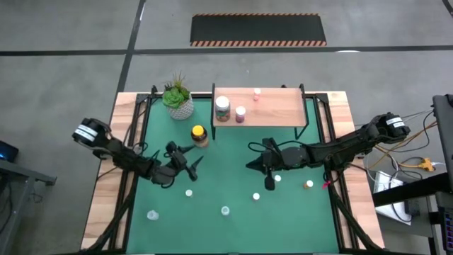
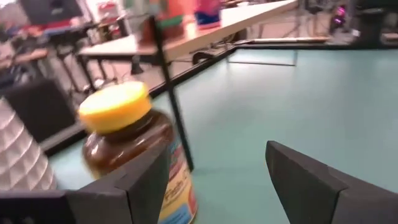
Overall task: Pick and place medicine bottles onto shelf by color
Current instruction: Put the large yellow medicine bottle on the shelf
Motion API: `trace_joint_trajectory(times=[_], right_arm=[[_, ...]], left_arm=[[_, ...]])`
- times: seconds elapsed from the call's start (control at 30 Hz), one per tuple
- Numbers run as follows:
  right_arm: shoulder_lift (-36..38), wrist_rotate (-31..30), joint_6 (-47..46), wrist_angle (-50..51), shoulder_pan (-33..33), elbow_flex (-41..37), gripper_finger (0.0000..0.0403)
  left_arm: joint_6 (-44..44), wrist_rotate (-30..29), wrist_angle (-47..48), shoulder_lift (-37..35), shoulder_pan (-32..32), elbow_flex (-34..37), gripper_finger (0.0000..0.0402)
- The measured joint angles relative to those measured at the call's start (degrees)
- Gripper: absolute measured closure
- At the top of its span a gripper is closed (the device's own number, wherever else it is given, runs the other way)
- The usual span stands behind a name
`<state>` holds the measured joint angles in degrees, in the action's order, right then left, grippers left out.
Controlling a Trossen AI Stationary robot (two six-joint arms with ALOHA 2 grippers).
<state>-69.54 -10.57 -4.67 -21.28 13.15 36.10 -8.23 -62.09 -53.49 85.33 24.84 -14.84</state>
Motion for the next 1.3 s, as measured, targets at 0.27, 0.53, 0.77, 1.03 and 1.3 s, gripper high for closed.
trace_joint_trajectory(times=[0.27, 0.53, 0.77, 1.03, 1.3], right_arm=[[0.0, -0.02, -1.36, 0.55, 0.24, 0.0, 0.0333], [0.0, -0.15, -0.74, 0.47, 0.22, 0.0, 0.0229], [0.0, -0.15, -1.29, 1.69, 0.22, 0.0, 0.0175], [0.0, -0.14, -1.28, 1.86, 0.22, 0.0, 0.0159], [0.0, -0.13, -2.01, 3.13, 0.22, 0.0, 0.0165]], left_arm=[[5.92, 0.44, -0.03, -7.42, 0.87, -1.27, 0.0156], [5.93, 5.47, 12.31, -24.96, -1.28, -0.49, 0.0141], [-1.74, 6.94, 32.33, -34.08, -9.24, 0.39, 0.0084], [-3.47, 19.7, 20.95, -28.05, -19.05, 5.2, 0.0068], [-3.24, 22.62, 11.54, -16.98, -20.63, 5.24, 0.0068]])
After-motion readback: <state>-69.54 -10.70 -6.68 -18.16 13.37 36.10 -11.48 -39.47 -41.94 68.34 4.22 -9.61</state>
